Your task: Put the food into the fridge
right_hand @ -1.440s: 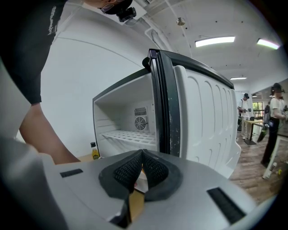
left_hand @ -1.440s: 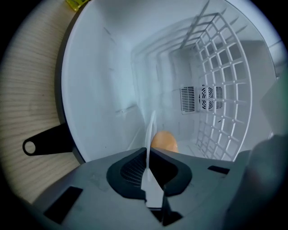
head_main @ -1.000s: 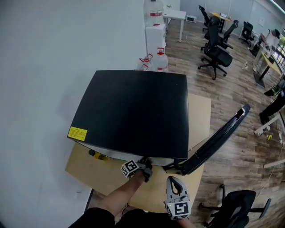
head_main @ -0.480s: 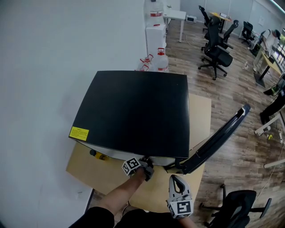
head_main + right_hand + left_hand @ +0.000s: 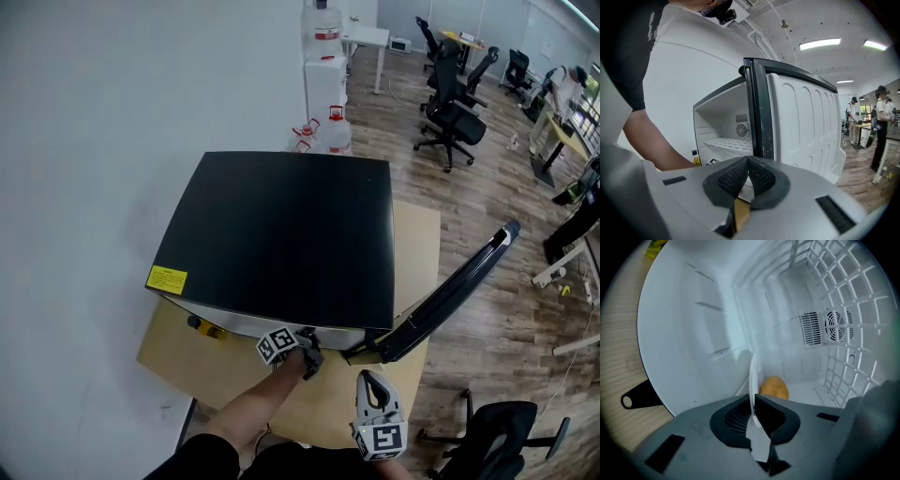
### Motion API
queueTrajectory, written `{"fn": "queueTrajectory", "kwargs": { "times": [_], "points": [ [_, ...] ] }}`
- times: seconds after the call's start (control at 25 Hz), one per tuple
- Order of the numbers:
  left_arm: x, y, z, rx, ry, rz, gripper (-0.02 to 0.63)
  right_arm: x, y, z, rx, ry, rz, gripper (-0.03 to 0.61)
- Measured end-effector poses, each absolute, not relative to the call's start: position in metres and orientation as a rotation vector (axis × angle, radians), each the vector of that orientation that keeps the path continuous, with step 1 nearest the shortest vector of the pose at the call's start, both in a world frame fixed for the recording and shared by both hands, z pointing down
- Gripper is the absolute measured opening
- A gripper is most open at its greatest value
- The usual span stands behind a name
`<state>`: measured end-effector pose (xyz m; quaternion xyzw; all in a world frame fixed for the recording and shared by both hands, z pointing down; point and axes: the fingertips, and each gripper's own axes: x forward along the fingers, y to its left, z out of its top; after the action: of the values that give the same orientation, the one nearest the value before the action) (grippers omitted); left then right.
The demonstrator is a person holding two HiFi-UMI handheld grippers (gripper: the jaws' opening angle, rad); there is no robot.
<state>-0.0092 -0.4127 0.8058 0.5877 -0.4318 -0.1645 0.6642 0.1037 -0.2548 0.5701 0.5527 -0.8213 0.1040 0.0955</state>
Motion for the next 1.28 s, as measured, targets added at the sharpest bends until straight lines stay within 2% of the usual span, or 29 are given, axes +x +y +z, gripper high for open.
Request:
{"fn": "queueTrajectory", "kwargs": {
  "times": [0.32,0.64,0.84,0.96,1.0,1.28],
  "points": [
    [-0.007,-0.415,0.806,1.42,-1.019,-0.225,0.025,0.106,-0.252,0.57,1.642,-2.432,0.303,0.06],
    [-0.006,-0.412,0.809,1.529,-1.14,0.081,0.074,0.107,-0.249,0.57,1.643,-2.429,0.31,0.06],
    [0.0,-0.41,0.809,1.592,-1.171,0.216,0.131,0.111,-0.244,0.568,1.655,-2.424,0.308,0.06],
    [0.002,-0.411,0.805,1.634,-1.204,0.257,0.229,0.114,-0.243,0.569,1.654,-2.414,0.325,0.06],
    [0.003,-0.411,0.804,1.637,-1.211,0.259,0.243,0.115,-0.243,0.57,1.65,-2.411,0.328,0.06],
    [-0.001,-0.416,0.796,1.739,-1.287,0.336,0.279,0.126,-0.246,0.569,1.666,-2.39,0.314,0.06]
  ]
}}
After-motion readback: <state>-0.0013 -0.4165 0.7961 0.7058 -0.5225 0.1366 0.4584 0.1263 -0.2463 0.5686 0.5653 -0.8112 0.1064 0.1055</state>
